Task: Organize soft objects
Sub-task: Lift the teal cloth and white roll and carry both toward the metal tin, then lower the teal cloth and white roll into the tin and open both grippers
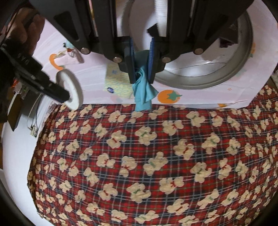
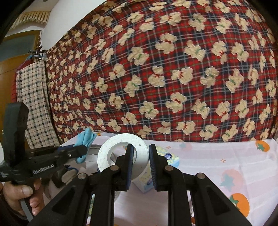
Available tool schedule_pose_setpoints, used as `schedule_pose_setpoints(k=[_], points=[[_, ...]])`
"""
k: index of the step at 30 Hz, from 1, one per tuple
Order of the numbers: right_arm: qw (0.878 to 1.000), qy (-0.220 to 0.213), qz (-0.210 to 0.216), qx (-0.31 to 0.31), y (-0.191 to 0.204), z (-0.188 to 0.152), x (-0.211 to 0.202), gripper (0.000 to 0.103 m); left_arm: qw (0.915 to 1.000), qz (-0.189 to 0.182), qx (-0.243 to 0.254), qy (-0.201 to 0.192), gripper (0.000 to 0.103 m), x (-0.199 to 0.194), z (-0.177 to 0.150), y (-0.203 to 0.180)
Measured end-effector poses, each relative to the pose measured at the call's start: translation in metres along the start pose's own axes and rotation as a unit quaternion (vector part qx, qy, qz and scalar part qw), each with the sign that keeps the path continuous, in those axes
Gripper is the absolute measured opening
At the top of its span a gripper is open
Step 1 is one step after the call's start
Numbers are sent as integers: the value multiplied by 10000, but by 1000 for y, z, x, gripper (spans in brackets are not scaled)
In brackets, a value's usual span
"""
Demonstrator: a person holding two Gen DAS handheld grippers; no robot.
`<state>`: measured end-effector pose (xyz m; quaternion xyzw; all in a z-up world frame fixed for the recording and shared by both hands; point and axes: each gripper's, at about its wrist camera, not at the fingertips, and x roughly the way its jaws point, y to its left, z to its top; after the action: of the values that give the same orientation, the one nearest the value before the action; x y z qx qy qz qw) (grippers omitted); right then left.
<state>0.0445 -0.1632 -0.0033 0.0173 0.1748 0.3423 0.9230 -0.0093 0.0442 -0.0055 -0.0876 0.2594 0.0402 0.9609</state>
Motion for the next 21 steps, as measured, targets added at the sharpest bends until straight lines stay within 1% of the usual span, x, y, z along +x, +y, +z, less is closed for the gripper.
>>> schedule_pose_setpoints(k=[6, 13, 17, 21], points=[[9996, 100, 191, -173, 23, 14, 12, 20, 9994, 321, -77, 123, 11, -3, -1, 25], [9977, 416, 431, -323, 53, 23, 35, 20, 9975, 605, -263, 252, 11, -6, -5, 55], [9950, 743, 500, -450, 70, 23, 57, 20, 9960, 773, -304, 326, 11, -8, -8, 68], [9913, 1125, 583, -360, 77, 18, 80, 20, 9944, 883, -366, 451, 11, -5, -13, 82]])
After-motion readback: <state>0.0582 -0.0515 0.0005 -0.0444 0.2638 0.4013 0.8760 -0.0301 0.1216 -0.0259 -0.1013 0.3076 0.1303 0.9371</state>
